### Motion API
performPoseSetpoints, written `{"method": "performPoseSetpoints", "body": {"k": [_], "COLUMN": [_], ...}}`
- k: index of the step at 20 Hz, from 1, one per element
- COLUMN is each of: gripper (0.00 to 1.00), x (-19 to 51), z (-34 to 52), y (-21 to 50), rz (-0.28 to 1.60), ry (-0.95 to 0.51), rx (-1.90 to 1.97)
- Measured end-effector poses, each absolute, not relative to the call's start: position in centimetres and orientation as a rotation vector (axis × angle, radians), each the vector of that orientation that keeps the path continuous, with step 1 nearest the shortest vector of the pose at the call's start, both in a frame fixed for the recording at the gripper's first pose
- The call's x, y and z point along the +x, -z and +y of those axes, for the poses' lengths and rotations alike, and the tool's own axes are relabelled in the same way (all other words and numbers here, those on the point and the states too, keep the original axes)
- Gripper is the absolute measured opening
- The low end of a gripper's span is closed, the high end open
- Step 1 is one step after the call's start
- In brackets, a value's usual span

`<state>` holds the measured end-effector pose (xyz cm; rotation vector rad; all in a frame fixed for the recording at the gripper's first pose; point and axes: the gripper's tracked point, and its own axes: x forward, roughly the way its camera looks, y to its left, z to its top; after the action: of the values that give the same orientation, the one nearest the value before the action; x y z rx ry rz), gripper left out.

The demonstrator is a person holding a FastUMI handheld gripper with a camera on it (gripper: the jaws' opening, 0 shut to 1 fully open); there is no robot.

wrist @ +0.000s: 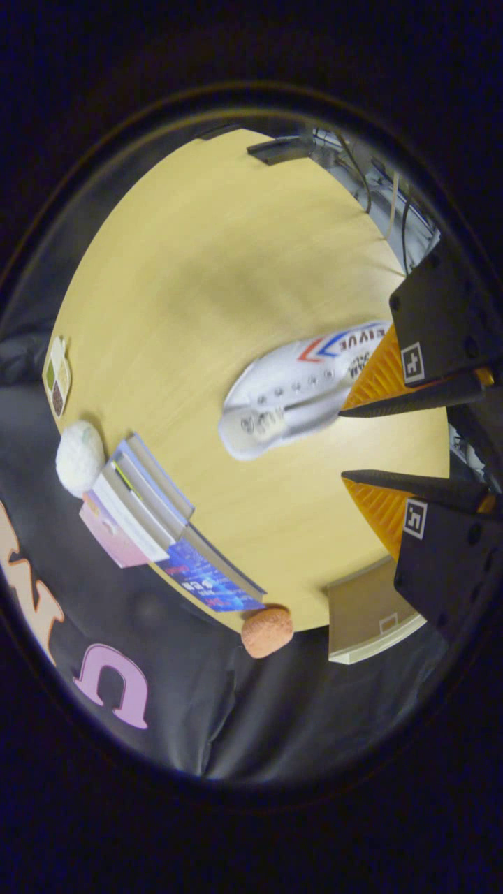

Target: Open the storage box then place both shoes into the box .Put the left shoe in first, then the right shoe, with the right side of both shoes facing outward in a uniform manner.

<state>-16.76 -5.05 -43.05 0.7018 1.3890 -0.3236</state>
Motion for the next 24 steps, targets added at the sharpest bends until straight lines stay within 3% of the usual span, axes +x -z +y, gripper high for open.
{"method": "performPoseSetpoints", "body": {"k": [7,24], "gripper": [0.46,0.49], "x": [-19.8,-19.2], "z": [-9.6,-7.8], "y": [46.1,51.6], "rz": [1.400,1.405], "ry": [0.379,0.224], "rx": [0.616,0.581]}}
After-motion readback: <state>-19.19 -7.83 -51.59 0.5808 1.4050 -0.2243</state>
